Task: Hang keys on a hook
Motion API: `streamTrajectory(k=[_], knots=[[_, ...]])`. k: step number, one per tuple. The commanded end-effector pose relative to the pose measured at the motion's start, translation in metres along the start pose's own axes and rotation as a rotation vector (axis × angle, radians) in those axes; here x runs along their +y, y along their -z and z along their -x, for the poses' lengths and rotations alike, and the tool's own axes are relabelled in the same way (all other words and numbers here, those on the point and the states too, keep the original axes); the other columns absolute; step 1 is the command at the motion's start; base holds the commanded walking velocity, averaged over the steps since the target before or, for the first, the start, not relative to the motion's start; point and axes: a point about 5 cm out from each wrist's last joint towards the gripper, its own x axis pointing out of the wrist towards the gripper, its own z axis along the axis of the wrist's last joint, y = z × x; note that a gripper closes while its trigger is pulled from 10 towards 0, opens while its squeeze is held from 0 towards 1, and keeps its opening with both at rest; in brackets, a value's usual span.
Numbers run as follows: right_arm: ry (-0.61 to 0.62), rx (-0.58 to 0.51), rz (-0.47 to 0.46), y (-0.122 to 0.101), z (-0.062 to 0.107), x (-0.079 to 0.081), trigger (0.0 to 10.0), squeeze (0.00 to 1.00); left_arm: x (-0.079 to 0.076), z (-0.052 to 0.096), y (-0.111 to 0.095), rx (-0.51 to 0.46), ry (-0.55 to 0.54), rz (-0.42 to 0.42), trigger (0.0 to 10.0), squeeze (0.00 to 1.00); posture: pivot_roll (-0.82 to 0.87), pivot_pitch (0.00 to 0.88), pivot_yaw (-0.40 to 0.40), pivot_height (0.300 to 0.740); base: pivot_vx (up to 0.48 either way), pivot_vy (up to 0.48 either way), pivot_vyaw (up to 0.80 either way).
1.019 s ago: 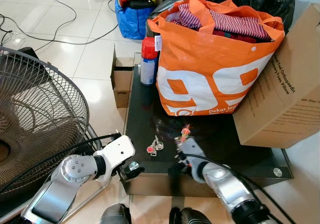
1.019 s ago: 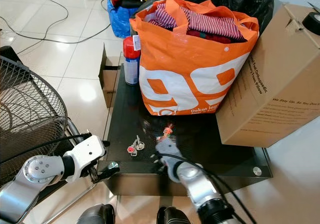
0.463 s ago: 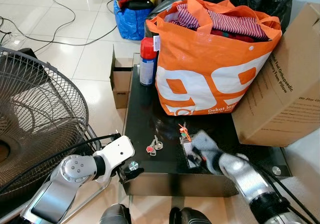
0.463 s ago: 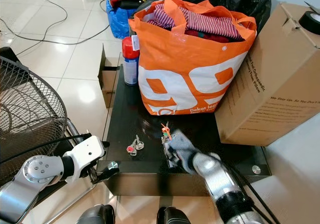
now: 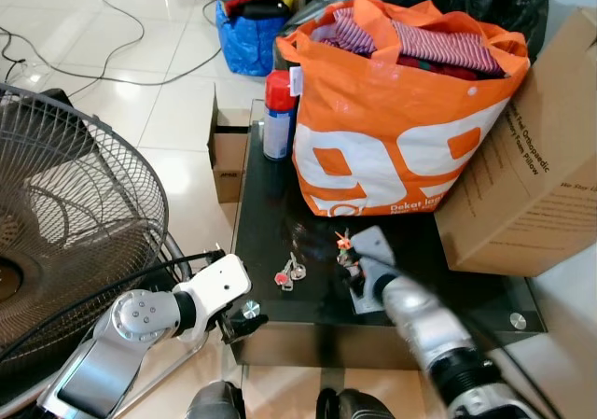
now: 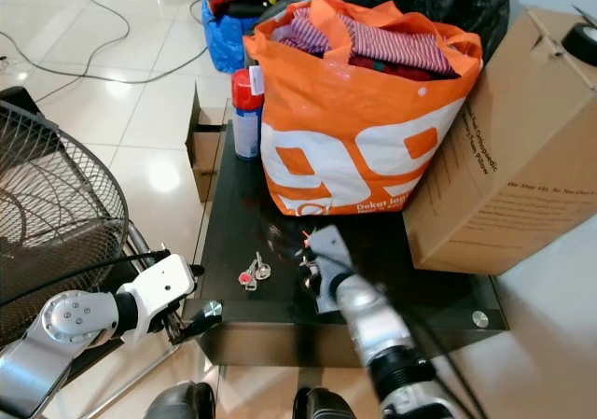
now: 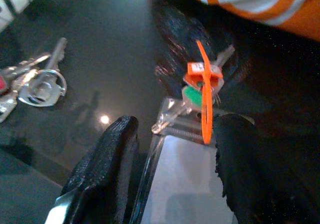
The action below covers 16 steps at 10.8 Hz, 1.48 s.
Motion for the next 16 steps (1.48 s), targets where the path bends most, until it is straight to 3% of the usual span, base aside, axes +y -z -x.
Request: streamTrajectory(k=[1, 2, 3, 4, 5, 6, 7, 16], knots=[[0.082, 0.015, -0.027, 0.003, -0.003, -0.007, 10.0, 0.00, -0.003, -0.001, 0.001, 0.005, 0.014, 0.003, 10.0, 0.00, 0.09, 0.120, -0.063, 0.740, 0.000, 0.000, 0.00], [0.100, 0.021, -0.034, 0.003, -0.005, -0.007, 10.0, 0.00, -0.003, -0.001, 0.001, 0.005, 0.014, 0.004, 10.0, 0.00, 0.09, 0.120, -0.063, 0.740, 0.000, 0.000, 0.00], [0.100, 0.020, -0.093, 0.003, -0.009, -0.003, 9.2, 0.00, -0.003, 0.000, 0.001, 0.006, 0.015, 0.003, 10.0, 0.00, 0.09, 0.122, -0.063, 0.740, 0.000, 0.000, 0.00], [0.089, -0.004, -0.116, -0.001, -0.012, 0.002, 4.4, 0.00, -0.003, 0.000, 0.002, 0.008, 0.016, 0.004, 10.0, 0.00, 0.10, 0.127, -0.063, 0.740, 0.000, 0.000, 0.00], [0.100, -0.007, -0.106, -0.002, -0.013, 0.002, 3.8, 0.00, -0.004, 0.001, 0.002, 0.009, 0.017, 0.003, 10.0, 0.00, 0.10, 0.129, -0.063, 0.740, 0.000, 0.000, 0.00], [0.117, -0.003, -0.108, -0.003, -0.016, 0.002, 0.4, 0.00, -0.004, 0.002, 0.002, 0.011, 0.019, 0.003, 10.0, 0.00, 0.10, 0.132, -0.063, 0.740, 0.000, 0.000, 0.00], [0.134, -0.001, -0.118, -0.004, -0.017, 0.001, 0.0, 0.00, -0.005, 0.003, 0.003, 0.015, 0.021, 0.003, 10.0, 0.00, 0.10, 0.137, -0.062, 0.740, 0.000, 0.000, 0.00], [0.135, 0.034, -0.084, 0.005, -0.018, 0.001, 0.0, 0.00, -0.008, 0.001, 0.003, 0.013, 0.020, 0.010, 10.0, 0.00, 0.10, 0.124, -0.073, 0.740, 0.000, 0.000, 0.00]])
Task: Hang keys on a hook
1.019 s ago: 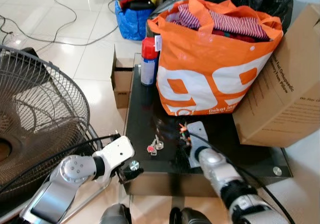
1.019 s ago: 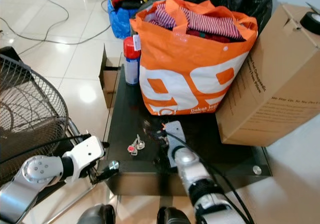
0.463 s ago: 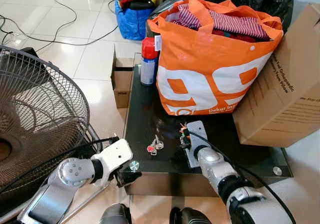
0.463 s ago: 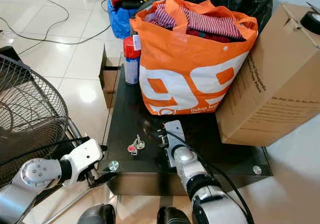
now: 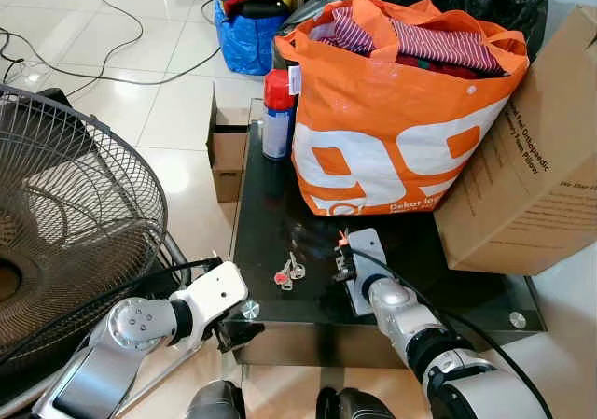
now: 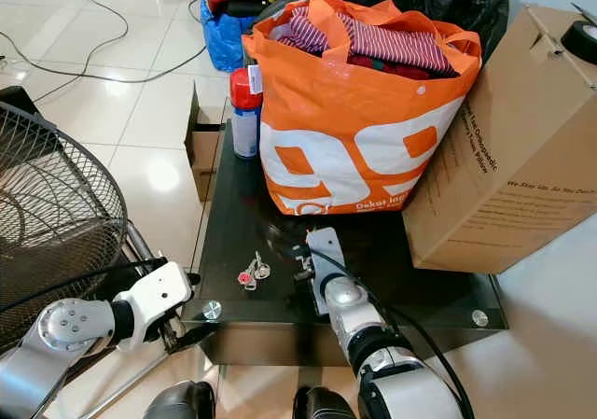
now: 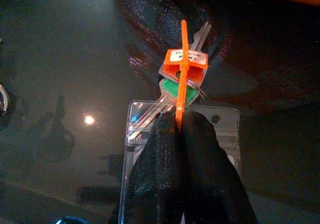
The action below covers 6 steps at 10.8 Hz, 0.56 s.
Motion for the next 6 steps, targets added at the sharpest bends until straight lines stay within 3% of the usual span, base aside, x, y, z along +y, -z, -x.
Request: streamTrajectory(k=[1, 4, 6], knots=[[0.013, -0.001, -0.003, 0.000, 0.000, -0.006, 0.0, 0.00, -0.002, -0.002, -0.004, -0.012, 0.006, -0.011, 10.0, 0.00, 0.09, 0.104, -0.075, 0.740, 0.000, 0.000, 0.00], [0.013, -0.042, -0.026, -0.002, 0.003, -0.016, 0.0, 0.00, 0.005, -0.011, -0.011, -0.075, -0.036, 0.028, 10.0, 0.00, 0.04, 0.000, -0.069, 0.740, 0.000, 0.000, 0.00], [-0.009, -0.147, -0.023, -0.011, 0.013, -0.031, 0.0, 0.00, 0.024, -0.024, -0.035, -0.214, -0.123, 0.116, 10.0, 0.00, -0.02, 0.000, -0.032, 0.740, 0.000, 0.000, 0.00]])
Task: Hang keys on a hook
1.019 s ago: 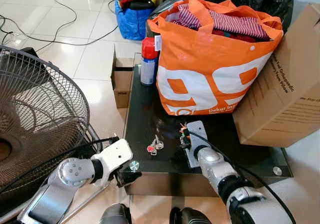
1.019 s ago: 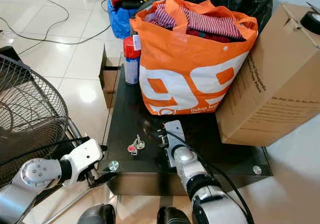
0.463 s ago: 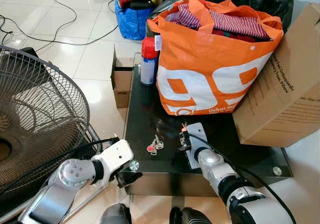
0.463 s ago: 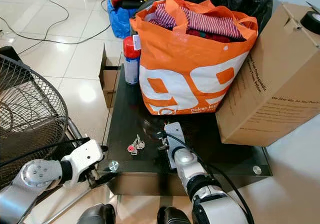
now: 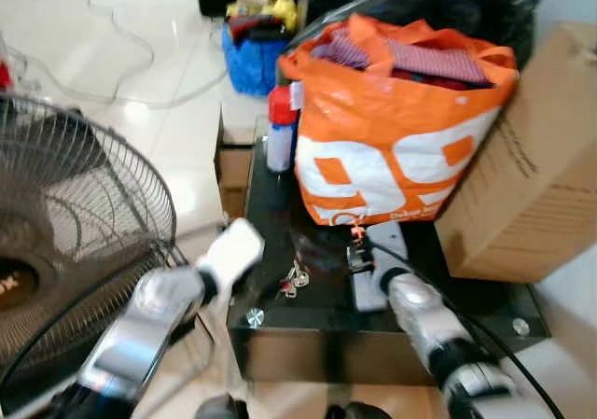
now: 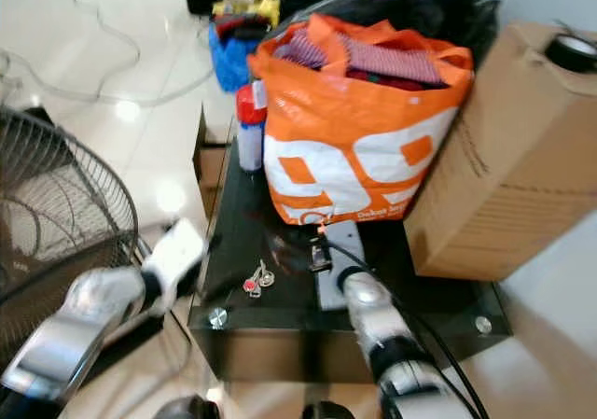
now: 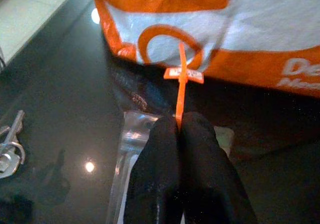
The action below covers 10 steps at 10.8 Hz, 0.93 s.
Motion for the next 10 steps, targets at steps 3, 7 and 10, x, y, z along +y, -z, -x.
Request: streamTrajectory(k=[3, 7, 10], knots=[[-0.007, -0.162, -0.044, -0.023, 0.047, -0.011, 0.0, 0.00, 0.023, -0.001, -0.017, -0.105, -0.176, 0.006, 10.0, 0.00, -0.07, 0.000, 0.015, 0.740, 0.000, 0.000, 0.00], [0.145, -0.418, -0.226, -0.060, 0.097, -0.019, 0.0, 0.00, 0.047, 0.019, -0.034, -0.235, -0.486, 0.081, 10.0, 0.00, -0.07, 0.000, 0.024, 0.740, 0.000, 0.000, 0.00], [0.254, -0.461, -0.267, -0.071, 0.094, -0.025, 6.0, 0.00, 0.050, 0.009, -0.038, -0.263, -0.517, 0.052, 10.0, 0.00, -0.05, 0.000, -0.001, 0.740, 0.000, 0.000, 0.00]])
